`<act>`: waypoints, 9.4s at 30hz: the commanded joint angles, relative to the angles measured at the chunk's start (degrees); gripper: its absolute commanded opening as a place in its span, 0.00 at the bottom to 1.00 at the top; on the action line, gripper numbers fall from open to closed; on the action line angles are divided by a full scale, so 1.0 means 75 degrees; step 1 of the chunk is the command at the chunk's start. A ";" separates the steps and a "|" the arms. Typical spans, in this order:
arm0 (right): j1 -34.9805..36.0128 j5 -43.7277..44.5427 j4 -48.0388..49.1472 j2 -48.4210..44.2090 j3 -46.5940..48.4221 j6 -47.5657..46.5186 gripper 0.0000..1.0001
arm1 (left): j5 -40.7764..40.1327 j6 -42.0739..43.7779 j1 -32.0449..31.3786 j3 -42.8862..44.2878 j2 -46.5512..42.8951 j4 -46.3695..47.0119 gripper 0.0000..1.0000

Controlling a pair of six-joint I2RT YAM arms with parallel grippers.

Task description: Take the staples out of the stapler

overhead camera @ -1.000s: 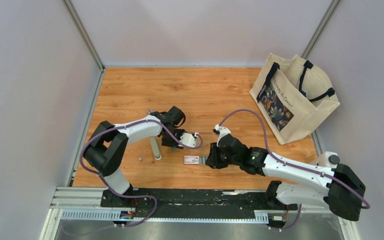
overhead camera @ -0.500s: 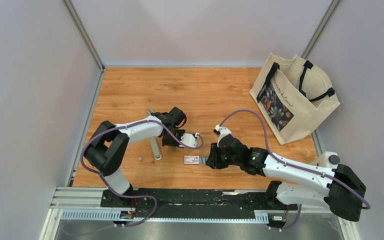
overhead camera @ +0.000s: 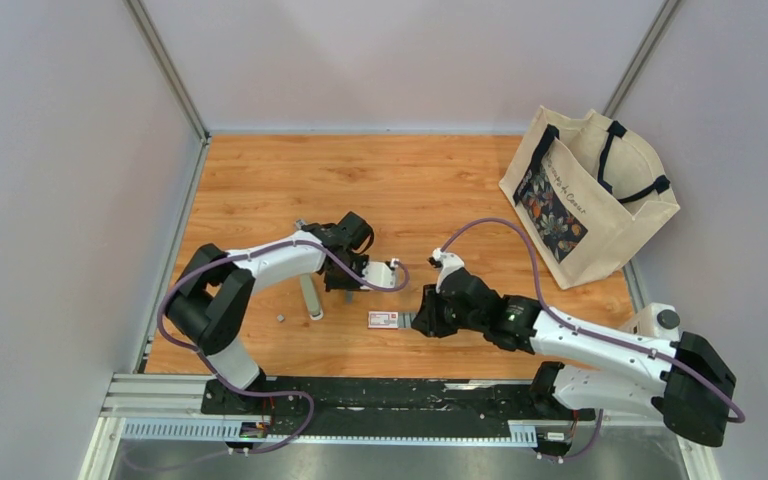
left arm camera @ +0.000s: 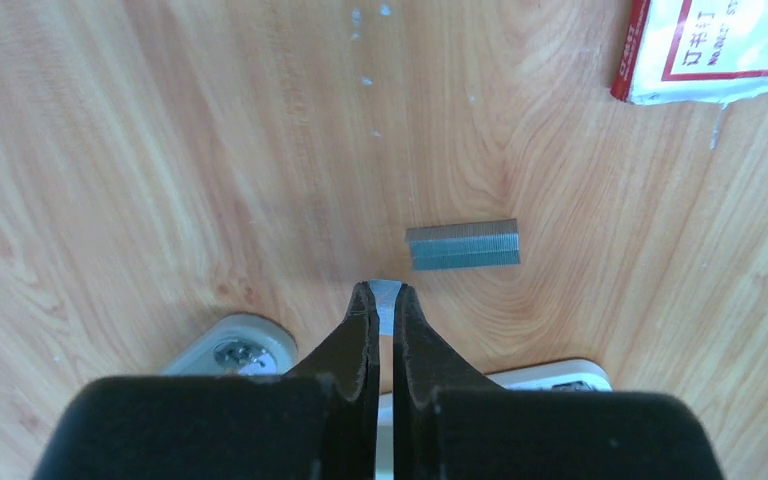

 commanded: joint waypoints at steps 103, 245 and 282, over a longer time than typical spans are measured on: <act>-0.1554 -0.0925 -0.0834 0.0351 0.1136 0.0159 0.00 | 0.4193 -0.7475 0.1840 0.1194 -0.2497 0.0881 0.77; 0.0734 0.2264 -0.1772 0.4442 0.3222 0.0982 0.29 | 0.4333 -0.6419 0.1618 -0.0096 -0.3540 0.0611 0.78; 0.0559 0.2030 -0.1714 0.4594 0.3163 0.0947 0.10 | 0.4333 -0.6384 0.1629 -0.0014 -0.3470 0.0517 0.79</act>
